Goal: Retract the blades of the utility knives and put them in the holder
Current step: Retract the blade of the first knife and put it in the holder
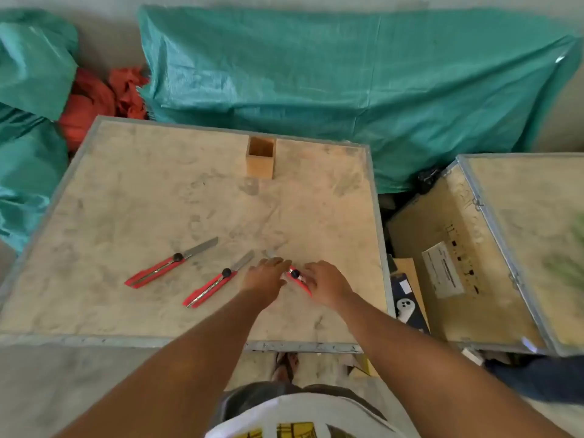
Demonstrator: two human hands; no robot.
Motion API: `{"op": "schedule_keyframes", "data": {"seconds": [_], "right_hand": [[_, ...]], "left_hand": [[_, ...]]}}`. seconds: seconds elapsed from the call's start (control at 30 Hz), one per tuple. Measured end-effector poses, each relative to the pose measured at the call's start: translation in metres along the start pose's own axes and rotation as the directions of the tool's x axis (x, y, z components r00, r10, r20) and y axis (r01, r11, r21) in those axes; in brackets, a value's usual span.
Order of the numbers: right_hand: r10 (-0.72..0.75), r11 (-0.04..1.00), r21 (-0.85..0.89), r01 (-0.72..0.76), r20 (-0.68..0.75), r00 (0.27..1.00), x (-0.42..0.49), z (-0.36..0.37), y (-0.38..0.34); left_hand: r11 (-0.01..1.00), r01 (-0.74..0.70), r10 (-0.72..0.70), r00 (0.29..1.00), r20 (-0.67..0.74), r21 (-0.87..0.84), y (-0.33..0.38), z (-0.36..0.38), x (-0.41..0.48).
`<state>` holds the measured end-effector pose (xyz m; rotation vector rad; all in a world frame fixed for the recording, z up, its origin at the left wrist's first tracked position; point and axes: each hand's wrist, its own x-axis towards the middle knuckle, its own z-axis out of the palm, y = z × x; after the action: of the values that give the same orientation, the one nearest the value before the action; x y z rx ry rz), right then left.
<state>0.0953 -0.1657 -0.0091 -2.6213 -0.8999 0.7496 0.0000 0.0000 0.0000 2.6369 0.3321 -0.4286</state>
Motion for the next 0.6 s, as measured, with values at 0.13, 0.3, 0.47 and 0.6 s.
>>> {"op": "schedule_keyframes", "data": {"seconds": [0.13, 0.3, 0.47, 0.6], "right_hand": [[-0.038, 0.994, 0.1, 0.036, 0.02, 0.999, -0.014, -0.002, 0.003], [-0.03, 0.982, 0.184, 0.044, -0.075, 0.997, -0.015, 0.008, 0.01], [-0.048, 0.976, 0.198, 0.089, -0.206, 0.977, -0.014, 0.014, 0.012], [-0.066, 0.932, 0.323, 0.166, -0.299, 0.952, -0.014, 0.0, 0.006]], "left_hand": [[0.988, 0.103, -0.111, 0.992, -0.066, -0.113, 0.01, 0.02, 0.0], [0.969, 0.148, -0.18, 0.971, -0.157, -0.197, 0.018, 0.039, 0.001], [0.881, 0.217, -0.305, 0.94, -0.153, -0.42, 0.024, 0.041, 0.004], [0.568, 0.259, -0.546, 0.829, -0.122, -0.781, 0.033, 0.016, 0.004]]}}
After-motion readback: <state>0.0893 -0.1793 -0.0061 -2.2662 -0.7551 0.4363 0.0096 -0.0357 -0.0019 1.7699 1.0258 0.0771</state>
